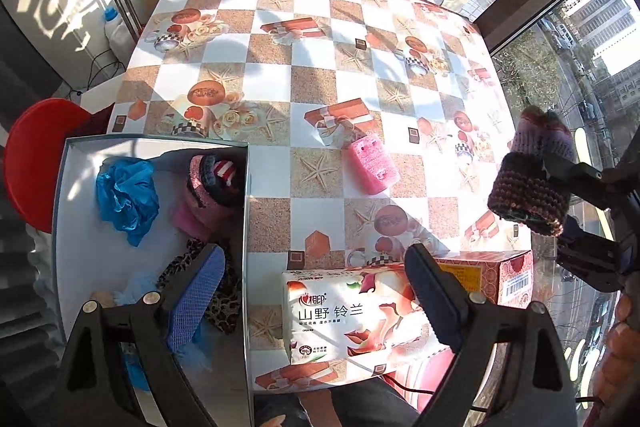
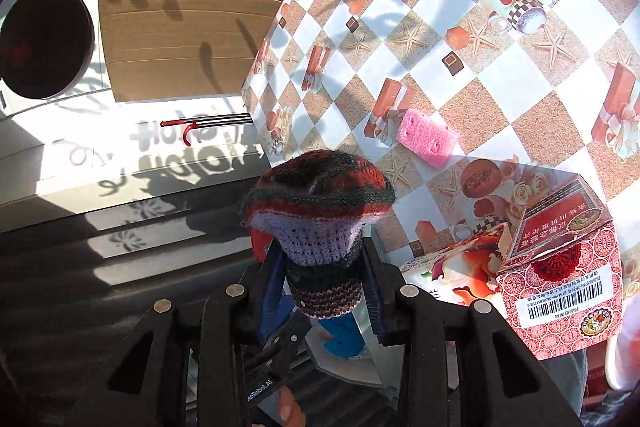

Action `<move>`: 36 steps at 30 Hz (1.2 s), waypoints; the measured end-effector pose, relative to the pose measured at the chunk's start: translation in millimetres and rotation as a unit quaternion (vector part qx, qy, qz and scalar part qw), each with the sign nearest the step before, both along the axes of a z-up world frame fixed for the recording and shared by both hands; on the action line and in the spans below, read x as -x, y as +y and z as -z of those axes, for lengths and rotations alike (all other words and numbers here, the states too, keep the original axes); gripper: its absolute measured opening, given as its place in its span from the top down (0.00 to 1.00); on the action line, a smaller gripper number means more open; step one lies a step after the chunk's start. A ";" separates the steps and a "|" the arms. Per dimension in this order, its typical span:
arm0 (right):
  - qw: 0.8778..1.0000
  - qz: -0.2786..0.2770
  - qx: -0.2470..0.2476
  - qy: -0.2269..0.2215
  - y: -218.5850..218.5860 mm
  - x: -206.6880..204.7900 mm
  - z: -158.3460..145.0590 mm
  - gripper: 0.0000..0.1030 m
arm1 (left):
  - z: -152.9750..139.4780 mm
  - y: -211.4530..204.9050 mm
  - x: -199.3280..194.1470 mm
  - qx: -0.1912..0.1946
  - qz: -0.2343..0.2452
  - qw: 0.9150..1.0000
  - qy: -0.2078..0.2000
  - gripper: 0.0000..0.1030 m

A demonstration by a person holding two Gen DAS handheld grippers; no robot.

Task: Organize soft objects
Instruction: 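Grasp the pink foam sponge with the left tool while the right tool lifts the hat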

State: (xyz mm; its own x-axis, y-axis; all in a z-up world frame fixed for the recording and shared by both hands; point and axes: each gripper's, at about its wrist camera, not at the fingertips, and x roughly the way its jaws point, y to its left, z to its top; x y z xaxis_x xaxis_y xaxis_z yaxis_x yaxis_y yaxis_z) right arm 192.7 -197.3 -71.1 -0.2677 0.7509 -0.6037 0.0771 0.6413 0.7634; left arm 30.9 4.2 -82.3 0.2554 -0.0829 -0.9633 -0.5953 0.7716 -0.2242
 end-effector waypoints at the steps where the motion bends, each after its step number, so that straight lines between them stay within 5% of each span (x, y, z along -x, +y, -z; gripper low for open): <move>1: 1.000 0.010 0.004 -0.005 -10.5 -4.4 -4.6 0.63 | 8.2 -0.7 -12.9 0.010 0.001 1.000 0.005 0.09; 10: 0.989 0.040 0.115 -0.079 -99.7 -49.8 -12.4 0.63 | 97.3 -11.3 -103.1 0.055 -0.010 0.995 0.082 0.09; 15: 0.966 -0.034 0.224 -0.120 -119.4 -65.2 34.8 0.63 | 139.6 -12.6 -123.9 0.059 -0.030 0.989 0.130 0.09; 19: 0.953 -0.083 0.267 -0.116 -120.8 -70.4 86.0 0.63 | 160.2 -14.0 -134.0 0.051 -0.038 0.986 0.155 0.09; 26: 0.938 -0.126 0.304 -0.110 -118.3 -77.0 131.6 0.43 | 179.6 -23.0 -147.0 0.033 -0.028 0.982 0.184 0.03; 36: 0.930 -0.172 0.307 -0.106 -106.2 -69.7 156.8 0.43 | 169.0 -27.4 -155.6 0.011 -0.024 0.983 0.184 0.04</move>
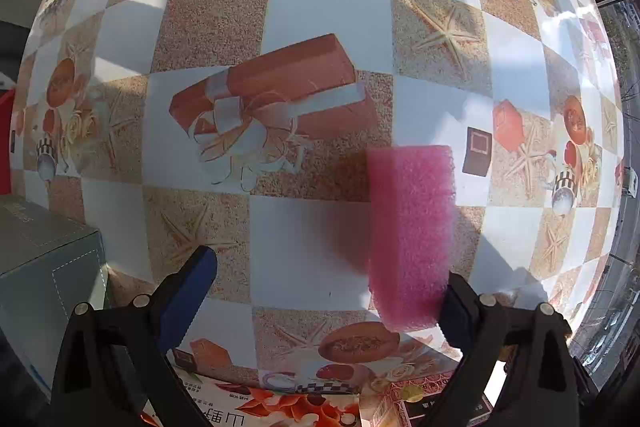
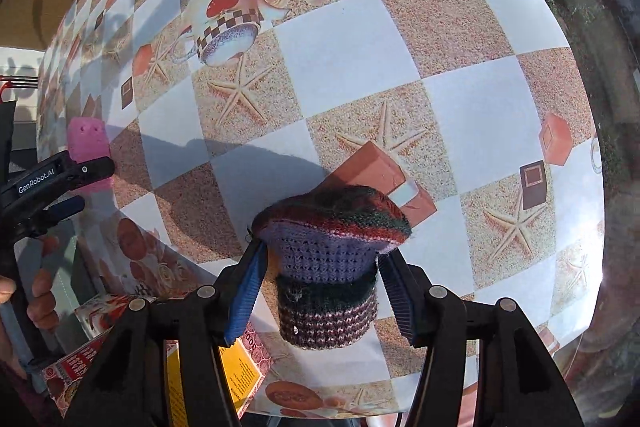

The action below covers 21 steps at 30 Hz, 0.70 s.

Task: Organize soft objects
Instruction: 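Grasp the pink foam sponge with the left tool while the right tool lifts the hat, then carry the pink sponge and knitted hat over the white box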

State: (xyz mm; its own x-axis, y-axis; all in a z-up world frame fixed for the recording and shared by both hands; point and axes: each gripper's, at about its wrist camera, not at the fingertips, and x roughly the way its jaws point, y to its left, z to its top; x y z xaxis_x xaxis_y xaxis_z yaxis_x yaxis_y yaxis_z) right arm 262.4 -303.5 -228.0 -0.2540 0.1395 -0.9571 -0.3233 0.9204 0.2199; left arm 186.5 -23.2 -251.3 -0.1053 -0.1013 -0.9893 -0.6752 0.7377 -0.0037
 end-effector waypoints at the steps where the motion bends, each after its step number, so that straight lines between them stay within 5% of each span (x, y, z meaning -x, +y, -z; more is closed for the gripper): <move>1: 1.000 -0.001 0.005 0.000 0.2 1.2 2.4 0.43 | -3.7 -0.2 1.4 -0.004 0.002 1.000 -0.004 0.04; 9: 1.000 -0.020 0.016 -0.018 6.0 10.3 5.4 0.45 | -11.5 3.4 -9.0 -0.015 0.016 1.000 -0.005 0.06; 11: 1.000 -0.016 0.013 -0.016 8.4 12.0 4.3 0.57 | -7.6 6.6 -17.9 -0.011 0.021 1.000 -0.003 0.29; 13: 1.000 -0.009 0.003 -0.012 6.4 12.3 2.1 0.57 | -9.2 2.9 -23.6 -0.010 0.033 0.999 -0.008 0.52; 14: 1.000 -0.008 0.001 -0.013 3.9 12.5 -1.9 0.57 | -10.1 -2.7 -32.3 -0.013 0.045 0.999 -0.017 0.78; 21: 0.999 0.005 -0.029 -0.035 1.6 3.1 -35.3 0.57 | -50.6 -23.0 -34.4 -0.026 0.112 0.991 -0.074 0.79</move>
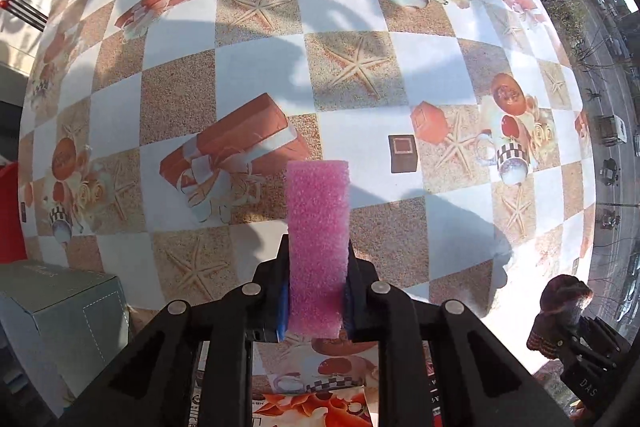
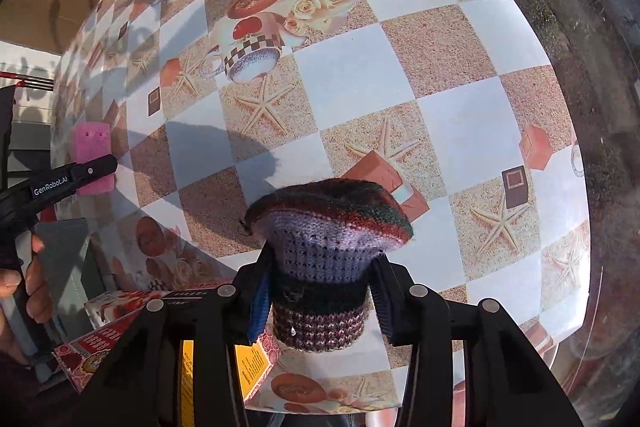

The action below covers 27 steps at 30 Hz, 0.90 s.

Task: Organize soft objects
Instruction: 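Carry the pink sponge and knitted hat over the white box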

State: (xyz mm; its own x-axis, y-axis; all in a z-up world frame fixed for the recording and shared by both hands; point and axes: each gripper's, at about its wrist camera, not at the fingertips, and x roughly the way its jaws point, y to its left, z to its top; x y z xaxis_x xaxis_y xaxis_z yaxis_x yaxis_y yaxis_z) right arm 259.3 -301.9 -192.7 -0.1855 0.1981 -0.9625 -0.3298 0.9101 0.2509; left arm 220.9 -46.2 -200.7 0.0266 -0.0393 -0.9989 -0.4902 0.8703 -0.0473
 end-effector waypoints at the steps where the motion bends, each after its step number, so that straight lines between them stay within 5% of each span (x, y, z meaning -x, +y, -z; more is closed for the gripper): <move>1: 1.000 0.004 -0.006 -0.003 -0.9 -0.3 -6.7 0.57 | -10.2 -4.4 2.9 -0.005 0.013 1.000 -0.010 0.79; 11: 0.996 0.054 -0.059 -0.043 -15.9 20.1 -86.6 0.57 | -95.7 -48.3 94.2 -0.028 0.121 0.989 -0.086 0.79; 19: 0.991 0.054 -0.094 -0.084 1.5 59.6 -155.7 0.57 | -137.4 -51.4 169.2 -0.029 0.132 0.984 -0.115 0.79; 27: 0.986 -0.021 -0.136 -0.092 63.0 123.1 -191.3 0.57 | -162.6 -31.2 229.7 -0.051 0.101 0.984 -0.135 0.79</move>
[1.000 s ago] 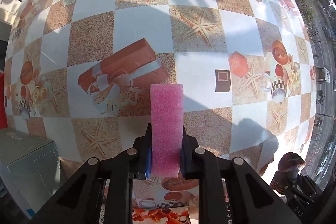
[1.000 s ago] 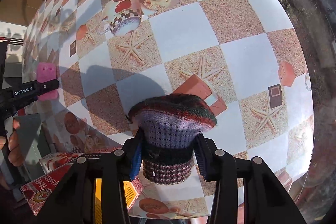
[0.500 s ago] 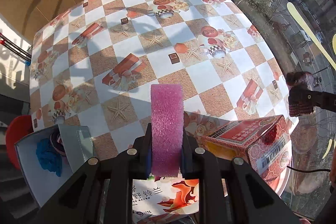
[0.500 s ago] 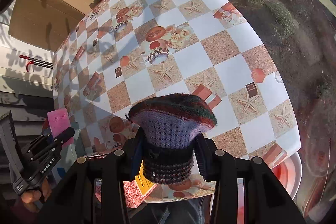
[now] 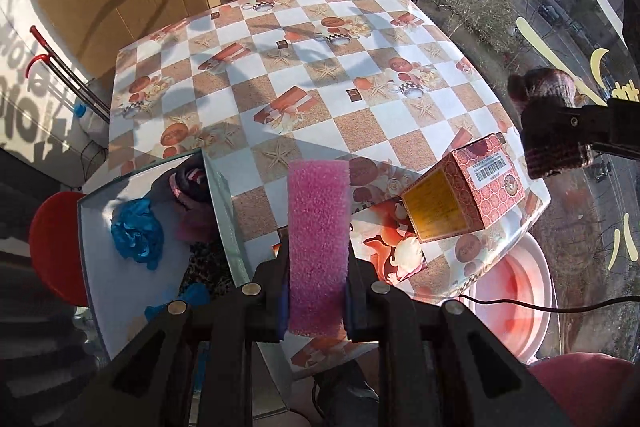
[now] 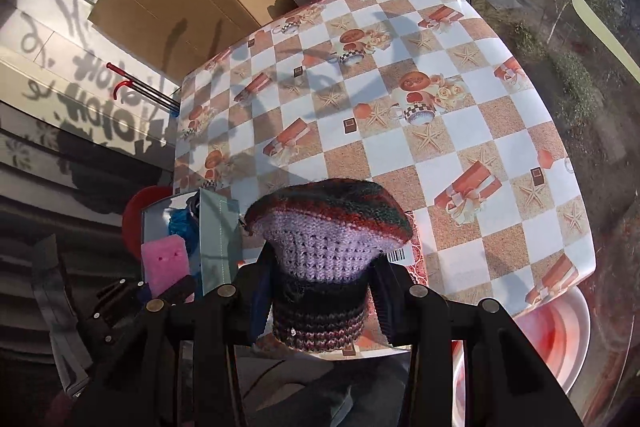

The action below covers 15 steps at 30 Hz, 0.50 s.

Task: Organize soft objects
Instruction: 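Carry the pink sponge and knitted hat over the white box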

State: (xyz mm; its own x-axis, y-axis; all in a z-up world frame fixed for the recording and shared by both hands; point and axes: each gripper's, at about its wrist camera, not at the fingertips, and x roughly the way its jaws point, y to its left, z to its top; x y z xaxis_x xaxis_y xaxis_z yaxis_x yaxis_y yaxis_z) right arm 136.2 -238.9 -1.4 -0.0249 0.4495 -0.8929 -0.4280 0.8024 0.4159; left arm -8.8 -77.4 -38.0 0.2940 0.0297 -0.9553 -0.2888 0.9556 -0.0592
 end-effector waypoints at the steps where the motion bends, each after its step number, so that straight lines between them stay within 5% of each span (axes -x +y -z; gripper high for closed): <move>1: 1.000 -0.014 -0.004 0.002 9.9 9.0 -0.1 0.57 | -1.8 3.3 7.4 -0.002 -0.007 1.000 -0.002 0.79; 15: 0.978 -0.208 -0.008 0.004 114.1 102.3 2.2 0.57 | -6.8 40.9 97.4 -0.026 -0.128 0.991 -0.002 0.79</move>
State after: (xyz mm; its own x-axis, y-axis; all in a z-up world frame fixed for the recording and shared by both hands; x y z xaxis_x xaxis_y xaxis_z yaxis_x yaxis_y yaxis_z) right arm 33.9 -124.8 -3.7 -0.2151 0.4131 -0.8849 -0.7131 0.5526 0.4314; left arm -106.2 -36.4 -31.3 0.2746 0.1529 -0.9493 -0.5219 0.8529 -0.0136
